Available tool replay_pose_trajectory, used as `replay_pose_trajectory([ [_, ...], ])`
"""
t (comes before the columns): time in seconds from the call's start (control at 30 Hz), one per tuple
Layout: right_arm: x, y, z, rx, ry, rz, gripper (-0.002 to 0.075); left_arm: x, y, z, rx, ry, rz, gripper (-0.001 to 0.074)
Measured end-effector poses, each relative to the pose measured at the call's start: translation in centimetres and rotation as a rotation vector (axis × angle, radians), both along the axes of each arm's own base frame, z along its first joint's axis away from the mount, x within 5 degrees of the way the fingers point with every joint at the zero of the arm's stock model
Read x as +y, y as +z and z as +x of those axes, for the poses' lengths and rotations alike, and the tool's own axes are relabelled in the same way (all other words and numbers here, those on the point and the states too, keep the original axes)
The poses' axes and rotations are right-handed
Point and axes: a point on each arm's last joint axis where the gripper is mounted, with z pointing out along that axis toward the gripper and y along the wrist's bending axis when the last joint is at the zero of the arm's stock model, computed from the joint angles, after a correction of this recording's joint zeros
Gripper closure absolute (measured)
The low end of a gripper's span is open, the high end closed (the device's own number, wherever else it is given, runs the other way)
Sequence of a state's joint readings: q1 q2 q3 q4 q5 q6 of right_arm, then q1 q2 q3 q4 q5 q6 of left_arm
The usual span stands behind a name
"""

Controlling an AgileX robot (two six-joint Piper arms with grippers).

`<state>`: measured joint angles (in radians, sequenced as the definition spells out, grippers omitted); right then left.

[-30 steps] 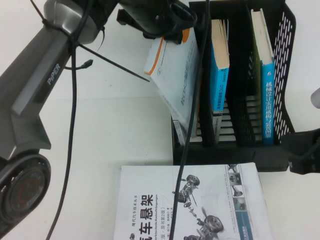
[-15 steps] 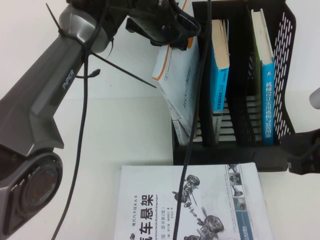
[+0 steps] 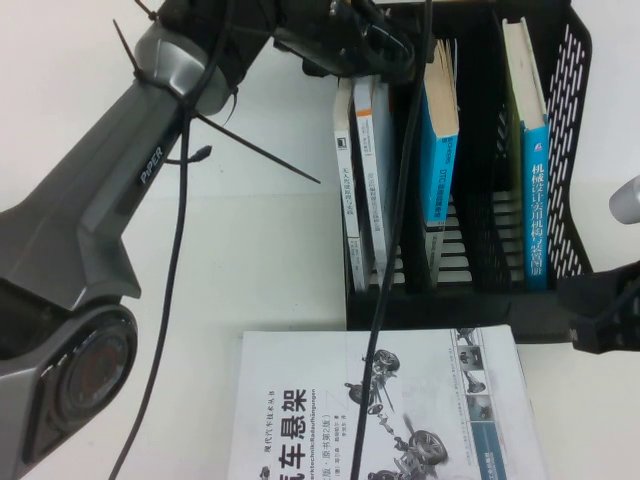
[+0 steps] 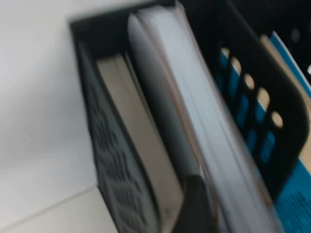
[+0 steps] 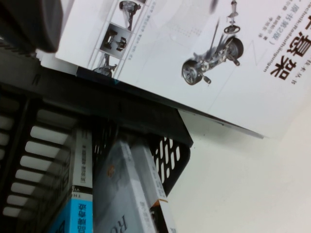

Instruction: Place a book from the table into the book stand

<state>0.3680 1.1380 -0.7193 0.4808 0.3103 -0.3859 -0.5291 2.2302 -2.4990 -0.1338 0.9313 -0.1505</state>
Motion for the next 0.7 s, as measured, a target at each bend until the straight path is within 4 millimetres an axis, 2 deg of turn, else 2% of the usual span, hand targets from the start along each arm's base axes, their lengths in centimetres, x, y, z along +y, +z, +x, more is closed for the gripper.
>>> replay_pose_trajectory([
  [0.1,0.0,0.0,0.0,-0.001,0.001,-0.001,0.0721,0.3,0.8,0.0,-0.048,0.012,0.016,0.0301],
  [0.2,0.0,0.0,0.0,-0.003,0.000,-0.001,0.0721,1.1,3.2,-0.7,-0.124,0.029,0.024,0.0383],
  [0.27,0.0,0.0,0.1,-0.005,-0.001,-0.002,0.0721,2.0,5.5,-1.7,-0.186,0.045,0.025,0.0465],
  [0.37,0.0,-0.1,0.1,-0.007,0.005,-0.008,0.0721,3.7,9.0,-3.7,-0.270,0.076,0.041,0.0632],
  [0.43,0.0,-0.1,0.1,-0.016,0.018,-0.023,0.0721,5.1,11.3,-5.2,-0.315,0.110,0.057,0.0688],
  [0.57,-0.1,0.3,-0.1,-0.055,0.051,-0.055,0.0721,8.7,15.7,-9.0,-0.383,0.228,0.105,0.0725],
  [0.7,-0.4,1.6,-1.0,-0.125,0.065,-0.056,0.0721,12.0,18.4,-12.8,-0.378,0.329,0.147,0.0732],
])
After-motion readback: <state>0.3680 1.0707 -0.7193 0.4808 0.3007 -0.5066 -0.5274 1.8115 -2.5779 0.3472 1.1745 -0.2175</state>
